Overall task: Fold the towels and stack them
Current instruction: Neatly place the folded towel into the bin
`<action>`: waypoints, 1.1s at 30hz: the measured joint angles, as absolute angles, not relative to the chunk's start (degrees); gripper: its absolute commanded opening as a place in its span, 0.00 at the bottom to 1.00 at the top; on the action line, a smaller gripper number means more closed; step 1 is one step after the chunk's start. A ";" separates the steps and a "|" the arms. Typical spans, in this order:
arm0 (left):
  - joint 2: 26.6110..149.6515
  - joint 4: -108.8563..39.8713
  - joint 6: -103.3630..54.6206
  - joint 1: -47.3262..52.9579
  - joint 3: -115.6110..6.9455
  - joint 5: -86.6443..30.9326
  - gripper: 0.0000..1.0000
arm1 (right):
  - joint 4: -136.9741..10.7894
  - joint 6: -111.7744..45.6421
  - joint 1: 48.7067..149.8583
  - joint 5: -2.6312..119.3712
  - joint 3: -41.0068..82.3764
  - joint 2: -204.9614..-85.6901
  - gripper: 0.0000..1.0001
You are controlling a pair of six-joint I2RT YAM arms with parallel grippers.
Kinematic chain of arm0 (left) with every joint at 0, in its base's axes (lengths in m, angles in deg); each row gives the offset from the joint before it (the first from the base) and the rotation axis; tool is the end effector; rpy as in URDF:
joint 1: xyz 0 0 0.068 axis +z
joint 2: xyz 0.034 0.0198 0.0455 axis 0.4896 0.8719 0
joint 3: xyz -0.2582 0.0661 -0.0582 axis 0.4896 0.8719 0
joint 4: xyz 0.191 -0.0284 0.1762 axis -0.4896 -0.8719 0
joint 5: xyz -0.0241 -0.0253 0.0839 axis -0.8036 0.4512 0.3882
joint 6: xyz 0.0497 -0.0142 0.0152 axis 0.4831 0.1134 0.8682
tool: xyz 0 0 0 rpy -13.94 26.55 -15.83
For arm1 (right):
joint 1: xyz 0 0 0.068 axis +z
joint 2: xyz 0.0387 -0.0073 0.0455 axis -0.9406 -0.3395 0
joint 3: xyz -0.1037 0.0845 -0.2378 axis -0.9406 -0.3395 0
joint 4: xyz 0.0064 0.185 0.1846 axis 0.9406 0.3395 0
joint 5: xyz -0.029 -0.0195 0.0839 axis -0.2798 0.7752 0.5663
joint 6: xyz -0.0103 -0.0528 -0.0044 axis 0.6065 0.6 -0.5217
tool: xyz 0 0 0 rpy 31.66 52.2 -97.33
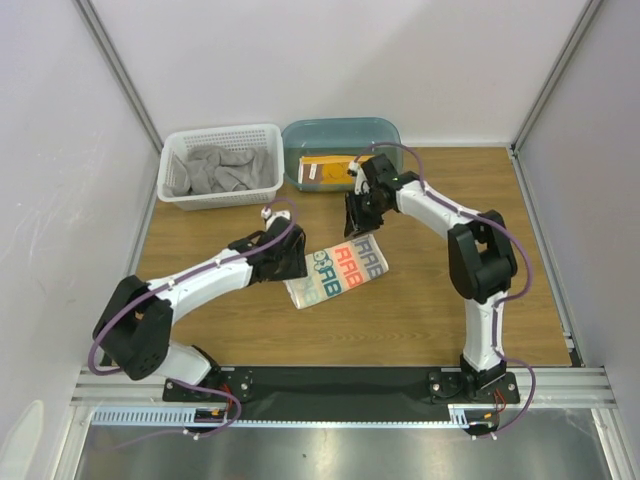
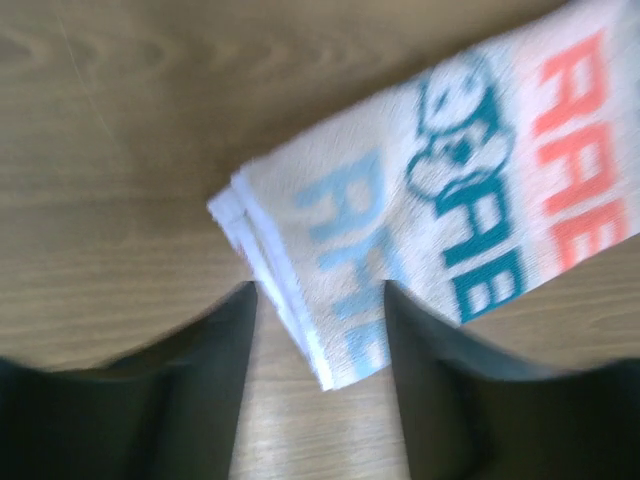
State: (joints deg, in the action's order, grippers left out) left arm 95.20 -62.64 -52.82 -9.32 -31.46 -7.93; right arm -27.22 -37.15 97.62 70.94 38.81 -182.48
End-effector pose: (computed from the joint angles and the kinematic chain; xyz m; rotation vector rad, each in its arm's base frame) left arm 0.2224 -0.1685 0.1979 -0.1043 2.5886 -0.2471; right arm 0.3890 0.2160 0.2053 -0.5118 2.6507 0.6837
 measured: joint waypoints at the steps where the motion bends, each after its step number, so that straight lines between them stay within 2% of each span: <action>1: 95.09 -62.75 -52.41 -8.77 -32.53 -7.91 0.68 | -27.24 -37.37 97.42 71.11 37.84 -181.15 0.40; 2: 94.90 -62.68 -52.30 -8.36 -33.10 -7.96 0.71 | -27.22 -37.58 97.12 71.18 36.49 -179.46 0.42; 4: 93.85 -62.42 -52.36 -7.68 -33.45 -8.22 0.78 | -26.91 -38.26 95.94 71.33 33.45 -176.03 0.54; 5: 93.19 -62.33 -52.91 -7.46 -33.14 -8.46 0.80 | -26.83 -38.63 95.26 71.31 32.16 -174.81 0.67; 8: 90.81 -60.67 -55.36 -7.35 -29.93 -9.94 0.83 | -27.07 -39.22 92.44 71.05 28.10 -172.01 0.75; 16: 87.12 -54.70 -66.05 -7.35 -17.89 -12.15 0.79 | -28.27 -39.75 89.47 70.17 22.87 -172.19 0.69; 22: 86.50 -46.88 -72.69 -7.35 -13.23 -11.82 0.72 | -31.61 -40.16 89.64 70.65 21.67 -173.65 0.65; 31: 89.21 -39.58 -77.32 -7.35 -11.75 -10.53 0.56 | -34.69 -40.34 89.64 70.54 18.17 -174.28 0.62; 33: 89.80 -38.77 -77.43 -7.35 -11.75 -9.97 0.45 | -35.31 -40.78 89.64 70.96 17.58 -174.28 0.61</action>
